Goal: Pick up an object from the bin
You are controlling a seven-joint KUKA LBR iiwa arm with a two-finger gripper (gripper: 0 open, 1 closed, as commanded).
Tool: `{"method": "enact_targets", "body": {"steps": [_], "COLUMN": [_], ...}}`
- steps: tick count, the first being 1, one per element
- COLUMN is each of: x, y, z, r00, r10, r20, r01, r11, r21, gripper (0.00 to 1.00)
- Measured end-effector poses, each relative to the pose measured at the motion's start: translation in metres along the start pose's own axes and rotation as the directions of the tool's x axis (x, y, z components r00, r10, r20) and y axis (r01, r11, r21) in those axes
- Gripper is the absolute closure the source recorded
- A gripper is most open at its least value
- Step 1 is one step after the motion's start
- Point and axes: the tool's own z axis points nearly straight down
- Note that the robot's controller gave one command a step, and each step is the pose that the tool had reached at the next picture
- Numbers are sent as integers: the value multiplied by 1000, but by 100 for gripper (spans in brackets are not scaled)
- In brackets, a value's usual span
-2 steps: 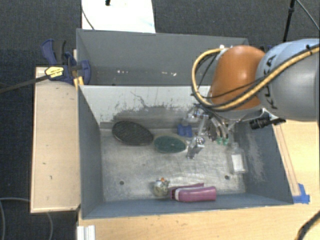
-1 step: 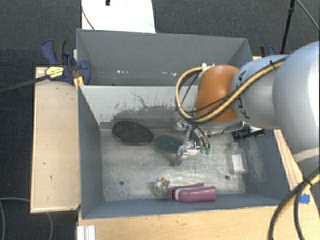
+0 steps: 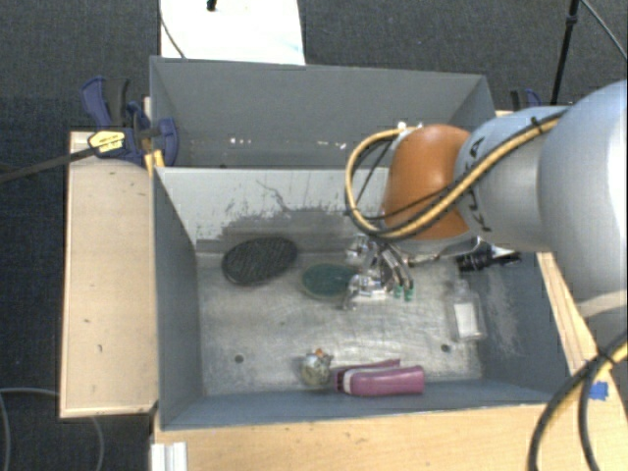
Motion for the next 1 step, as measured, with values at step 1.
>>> {"method": "enact_targets", "body": {"steps": [1], "x": [40], "y": [-30], "z": [-220], "r00": [945], "r10": [-328], "r20": [-5], "r01": [328], "r11": [945], "r21": [1], "gripper": [100]}}
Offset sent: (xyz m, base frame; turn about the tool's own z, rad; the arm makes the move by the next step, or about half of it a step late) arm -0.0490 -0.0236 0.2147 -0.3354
